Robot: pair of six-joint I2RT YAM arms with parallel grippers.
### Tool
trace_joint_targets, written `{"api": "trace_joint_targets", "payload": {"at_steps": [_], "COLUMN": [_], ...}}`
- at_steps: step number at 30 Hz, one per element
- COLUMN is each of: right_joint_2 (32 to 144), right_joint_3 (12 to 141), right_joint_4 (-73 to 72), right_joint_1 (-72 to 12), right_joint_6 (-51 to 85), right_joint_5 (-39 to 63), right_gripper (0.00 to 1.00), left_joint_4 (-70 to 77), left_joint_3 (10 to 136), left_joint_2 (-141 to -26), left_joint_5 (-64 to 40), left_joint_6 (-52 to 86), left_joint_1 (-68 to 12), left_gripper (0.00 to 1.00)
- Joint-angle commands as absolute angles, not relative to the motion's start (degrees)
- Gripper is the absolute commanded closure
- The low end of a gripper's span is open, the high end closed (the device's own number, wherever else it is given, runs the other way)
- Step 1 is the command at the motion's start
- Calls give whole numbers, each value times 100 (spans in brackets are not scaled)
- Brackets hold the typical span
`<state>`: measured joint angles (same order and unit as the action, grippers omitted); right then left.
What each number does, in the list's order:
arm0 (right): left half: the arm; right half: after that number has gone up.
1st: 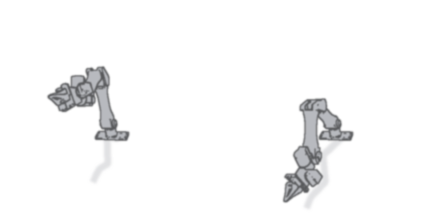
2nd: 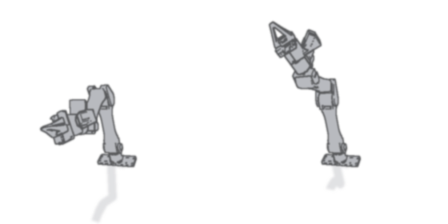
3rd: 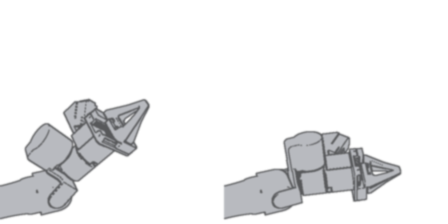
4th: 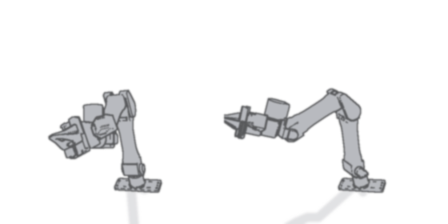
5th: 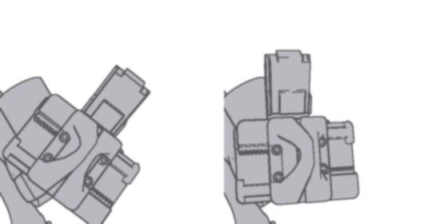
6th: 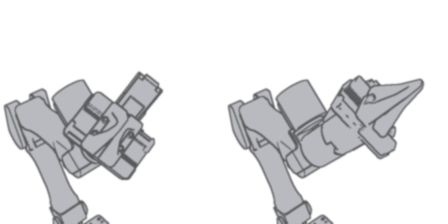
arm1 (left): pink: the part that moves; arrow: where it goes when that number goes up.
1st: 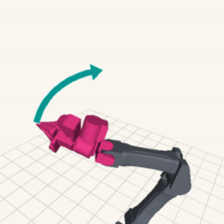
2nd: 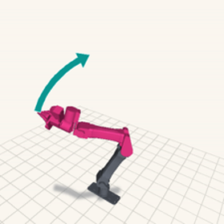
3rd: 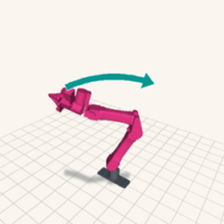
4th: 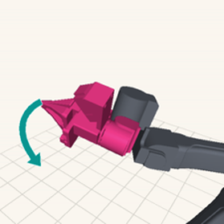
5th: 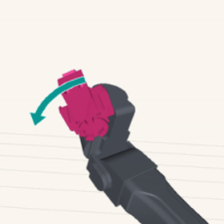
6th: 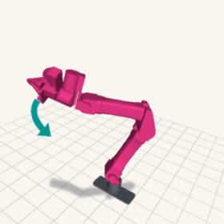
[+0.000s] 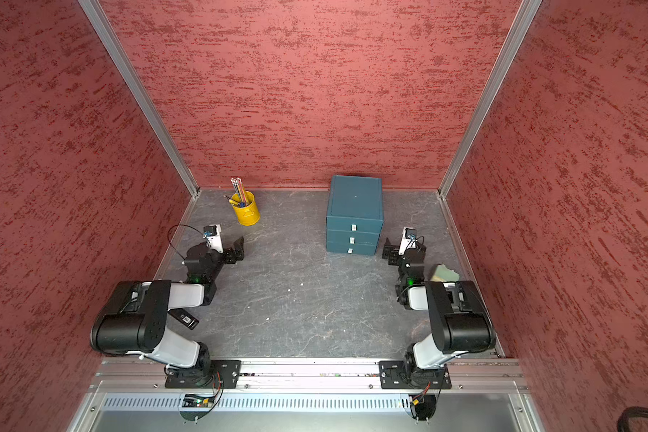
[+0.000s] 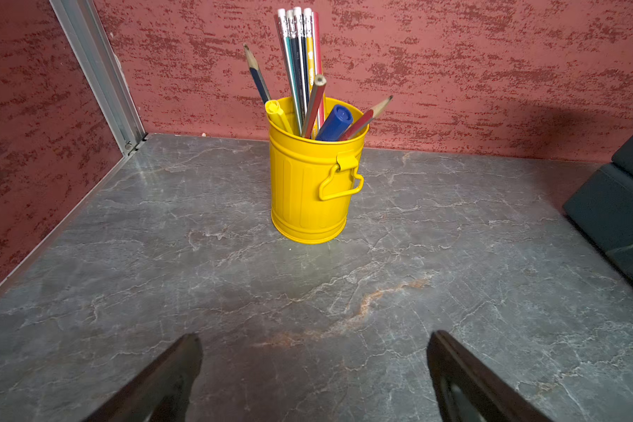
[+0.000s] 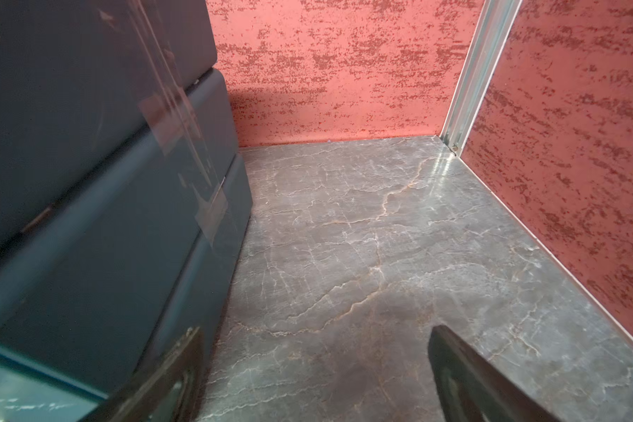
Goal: Take the seed bags out of the drawer
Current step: Move the storage box to the center of the board.
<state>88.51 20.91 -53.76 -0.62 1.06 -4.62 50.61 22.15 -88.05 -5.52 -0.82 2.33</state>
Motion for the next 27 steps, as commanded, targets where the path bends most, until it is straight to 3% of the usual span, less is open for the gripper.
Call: {"api": "trace_joint_targets", "payload": {"at_steps": [1,16,22,27], "right_joint_2": [8870,8621,7210,6838], "right_joint_3": [2120,2117,2705,4010], "right_joint_4": [-5397,-5240,-3206,-1007], "right_joint_1": [-35,-38,-42,-35], "right_joint_6": [95,181,427,839], "right_joint_5": [-281,-543,-1136,-1236], "right_gripper": [1,1,1,1], "left_joint_4": [5142,4998,2504,832], "left_joint_3": [2188,2242,3308,4289], "left_joint_2": [-8818,-8683,-7871,-7618], "left_joint_5": [-591,-586,-625,-628], "left_joint_6": [-113,-90,-314,-182], "left_joint_1": [255,270,95,-184], "left_gripper": [0,0,0,0]}}
